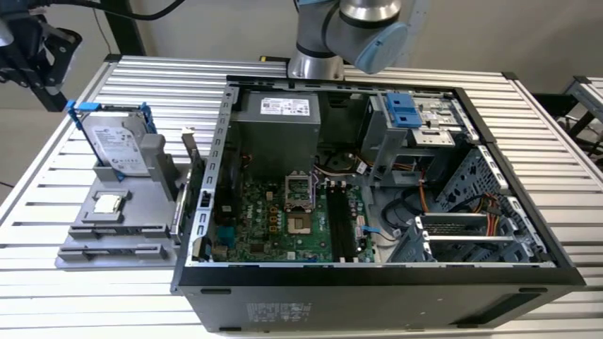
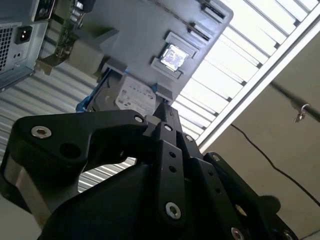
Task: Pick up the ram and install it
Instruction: 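Reach for the ram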
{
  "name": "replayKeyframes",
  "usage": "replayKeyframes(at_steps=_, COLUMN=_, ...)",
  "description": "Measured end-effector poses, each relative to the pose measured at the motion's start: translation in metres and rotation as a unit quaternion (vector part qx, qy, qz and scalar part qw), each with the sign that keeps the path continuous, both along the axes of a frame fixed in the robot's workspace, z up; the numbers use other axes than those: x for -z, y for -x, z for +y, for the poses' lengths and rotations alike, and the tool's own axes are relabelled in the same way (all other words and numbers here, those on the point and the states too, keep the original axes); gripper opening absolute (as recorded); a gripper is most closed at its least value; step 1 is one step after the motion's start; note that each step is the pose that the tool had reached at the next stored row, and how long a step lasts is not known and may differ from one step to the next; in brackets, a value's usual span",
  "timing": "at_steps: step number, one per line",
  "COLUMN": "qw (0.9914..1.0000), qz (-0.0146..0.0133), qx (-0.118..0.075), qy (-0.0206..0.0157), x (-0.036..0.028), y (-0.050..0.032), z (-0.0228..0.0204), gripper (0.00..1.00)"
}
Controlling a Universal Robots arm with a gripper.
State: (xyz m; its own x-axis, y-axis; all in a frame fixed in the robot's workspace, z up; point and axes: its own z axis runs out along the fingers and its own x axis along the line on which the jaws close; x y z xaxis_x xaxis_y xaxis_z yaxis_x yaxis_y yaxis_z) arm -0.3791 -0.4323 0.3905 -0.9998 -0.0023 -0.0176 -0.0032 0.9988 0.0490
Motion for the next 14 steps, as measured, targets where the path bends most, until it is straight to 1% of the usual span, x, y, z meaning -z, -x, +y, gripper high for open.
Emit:
replayKeyframes(at_steps=7, qw=1.00000, qz=0.0000, qx=0.000, qy=0.0000, x=0.0002, y=0.0000, z=-0.0096, gripper=0.00)
replayKeyframes(at_steps=9, qw=1.00000, qz=0.0000, qx=0.000, qy=0.0001, x=0.0003, y=-0.0001, z=-0.0133, gripper=0.00)
replayKeyframes(at_steps=14, qw=1.00000, qz=0.0000, qx=0.000, qy=0.0000, x=0.0008, y=0.0000, z=-0.0244, gripper=0.00)
